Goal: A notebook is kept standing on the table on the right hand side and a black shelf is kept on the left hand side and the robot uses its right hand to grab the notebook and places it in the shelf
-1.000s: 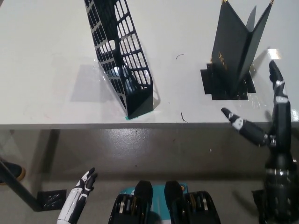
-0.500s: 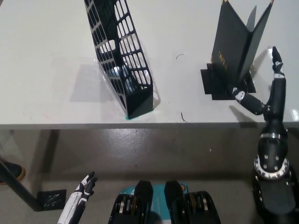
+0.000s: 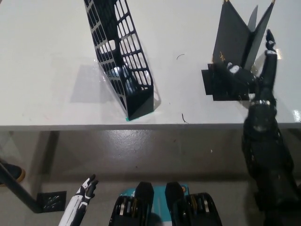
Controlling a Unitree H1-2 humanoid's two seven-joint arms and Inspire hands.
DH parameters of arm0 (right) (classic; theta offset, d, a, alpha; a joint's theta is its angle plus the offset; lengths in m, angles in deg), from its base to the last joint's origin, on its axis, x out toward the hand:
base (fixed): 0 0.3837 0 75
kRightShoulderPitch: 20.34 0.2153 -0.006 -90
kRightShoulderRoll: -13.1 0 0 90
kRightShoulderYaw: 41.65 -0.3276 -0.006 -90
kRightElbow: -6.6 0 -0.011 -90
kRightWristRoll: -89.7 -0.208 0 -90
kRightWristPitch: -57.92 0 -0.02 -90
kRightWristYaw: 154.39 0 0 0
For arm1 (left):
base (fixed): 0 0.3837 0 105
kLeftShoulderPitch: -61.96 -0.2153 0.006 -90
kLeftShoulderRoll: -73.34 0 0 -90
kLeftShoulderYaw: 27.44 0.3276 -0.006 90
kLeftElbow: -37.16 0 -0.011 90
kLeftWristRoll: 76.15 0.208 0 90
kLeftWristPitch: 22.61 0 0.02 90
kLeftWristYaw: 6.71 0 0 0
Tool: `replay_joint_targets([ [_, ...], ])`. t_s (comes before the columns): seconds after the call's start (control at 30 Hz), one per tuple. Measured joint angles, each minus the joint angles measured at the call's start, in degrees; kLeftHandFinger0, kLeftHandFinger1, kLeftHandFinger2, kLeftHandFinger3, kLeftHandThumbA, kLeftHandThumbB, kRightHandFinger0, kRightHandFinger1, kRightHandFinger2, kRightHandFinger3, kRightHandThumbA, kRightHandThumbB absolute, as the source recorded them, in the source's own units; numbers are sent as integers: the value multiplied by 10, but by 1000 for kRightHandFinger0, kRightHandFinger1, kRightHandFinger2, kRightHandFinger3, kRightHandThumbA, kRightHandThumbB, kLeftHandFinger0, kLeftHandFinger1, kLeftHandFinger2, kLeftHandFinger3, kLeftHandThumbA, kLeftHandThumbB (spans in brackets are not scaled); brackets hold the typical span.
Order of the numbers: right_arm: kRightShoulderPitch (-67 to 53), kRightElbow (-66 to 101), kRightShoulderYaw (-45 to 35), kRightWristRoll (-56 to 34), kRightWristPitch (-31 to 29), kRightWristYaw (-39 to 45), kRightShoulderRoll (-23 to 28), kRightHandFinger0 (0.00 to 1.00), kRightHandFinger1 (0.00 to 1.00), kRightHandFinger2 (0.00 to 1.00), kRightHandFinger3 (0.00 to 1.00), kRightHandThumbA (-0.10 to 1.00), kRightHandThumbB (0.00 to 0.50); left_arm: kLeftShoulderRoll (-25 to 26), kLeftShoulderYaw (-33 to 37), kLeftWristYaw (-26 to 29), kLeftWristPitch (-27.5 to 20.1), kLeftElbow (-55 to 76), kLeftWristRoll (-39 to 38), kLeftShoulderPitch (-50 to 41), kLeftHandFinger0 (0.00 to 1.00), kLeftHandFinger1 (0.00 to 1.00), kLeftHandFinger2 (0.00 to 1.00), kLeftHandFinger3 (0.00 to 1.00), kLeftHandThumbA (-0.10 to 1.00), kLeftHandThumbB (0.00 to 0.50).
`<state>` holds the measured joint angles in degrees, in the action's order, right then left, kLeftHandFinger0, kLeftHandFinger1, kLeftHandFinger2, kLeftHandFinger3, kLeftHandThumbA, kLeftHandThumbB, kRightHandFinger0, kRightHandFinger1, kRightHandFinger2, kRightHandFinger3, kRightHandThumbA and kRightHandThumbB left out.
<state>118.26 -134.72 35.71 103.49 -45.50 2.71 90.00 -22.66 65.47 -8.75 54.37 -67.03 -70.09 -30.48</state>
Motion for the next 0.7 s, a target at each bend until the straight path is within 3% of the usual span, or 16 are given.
replay_joint_targets([
  [0.1,37,-54,-30,-35,-1,22,0,1000,1000,1000,1000,1000,420,-1,0,0,0,0,0,-2,1000,1000,1000,1000,1000,89],
  [0.13,46,-69,-43,-47,0,30,-1,1000,1000,1000,1000,721,428,-1,0,0,0,-1,0,-3,1000,1000,1000,1000,1000,87],
  [0.17,51,-77,-56,-58,1,36,-1,140,167,385,671,217,343,-1,0,0,0,-1,0,-3,1000,1000,1000,1000,1000,82],
  [0.2,57,-87,-72,-70,3,40,-2,6,7,71,496,-75,227,-1,0,0,0,-1,0,-4,1000,1000,1000,1000,1000,80],
  [0.23,61,-95,-89,-79,5,42,-4,1,1,55,467,-95,147,-1,0,0,0,-1,0,-4,1000,1000,1000,1000,1000,77],
  [0.27,66,-108,-108,-93,7,44,-5,0,0,80,499,-100,70,-1,0,0,0,-1,0,-4,1000,1000,1000,1000,1000,72],
  [0.3,70,-116,-122,-103,9,45,-5,0,0,198,505,-100,34,-1,0,0,0,-1,1,-4,1000,1000,1000,1000,1000,65],
  [0.33,74,-124,-135,-111,10,46,-5,0,0,352,429,-100,38,-1,0,0,1,-1,1,-4,1000,1000,1000,1000,1000,63],
  [0.37,80,-137,-160,-127,12,49,-5,0,0,440,444,-100,38,-1,0,0,1,-1,1,-4,1000,1000,1000,1000,1000,62],
  [0.4,85,-146,-178,-139,13,51,-5,0,0,511,678,-100,38,-1,0,0,1,-1,1,-4,1000,1000,1000,1000,1000,61],
  [0.43,88,-153,-194,-150,14,52,-5,0,0,520,1000,-100,12,-1,0,0,1,-1,1,-3,1000,1000,1000,1000,1000,67],
  [0.53,99,-175,-243,-185,17,60,-5,0,14,622,1000,-100,43,-1,0,0,1,-1,1,-3,1000,1000,1000,1000,1000,95],
  [0.6,101,-187,-265,-204,21,62,-6,0,30,644,1000,-100,49,-1,0,0,1,-1,2,-3,1000,1000,1000,1000,1000,80],
  [0.63,101,-195,-281,-217,24,65,-8,0,36,648,803,-100,48,-1,0,0,1,-1,2,-3,1000,1000,1000,1000,1000,72],
  [0.67,102,-198,-288,-225,24,68,-9,0,54,653,778,-100,48,-1,0,0,1,-1,2,-3,1000,1000,1000,1000,1000,71],
  [0.7,107,-201,-302,-238,23,73,-9,0,64,644,646,-100,45,-1,0,0,1,-1,2,-3,1000,1000,1000,1000,1000,72],
])
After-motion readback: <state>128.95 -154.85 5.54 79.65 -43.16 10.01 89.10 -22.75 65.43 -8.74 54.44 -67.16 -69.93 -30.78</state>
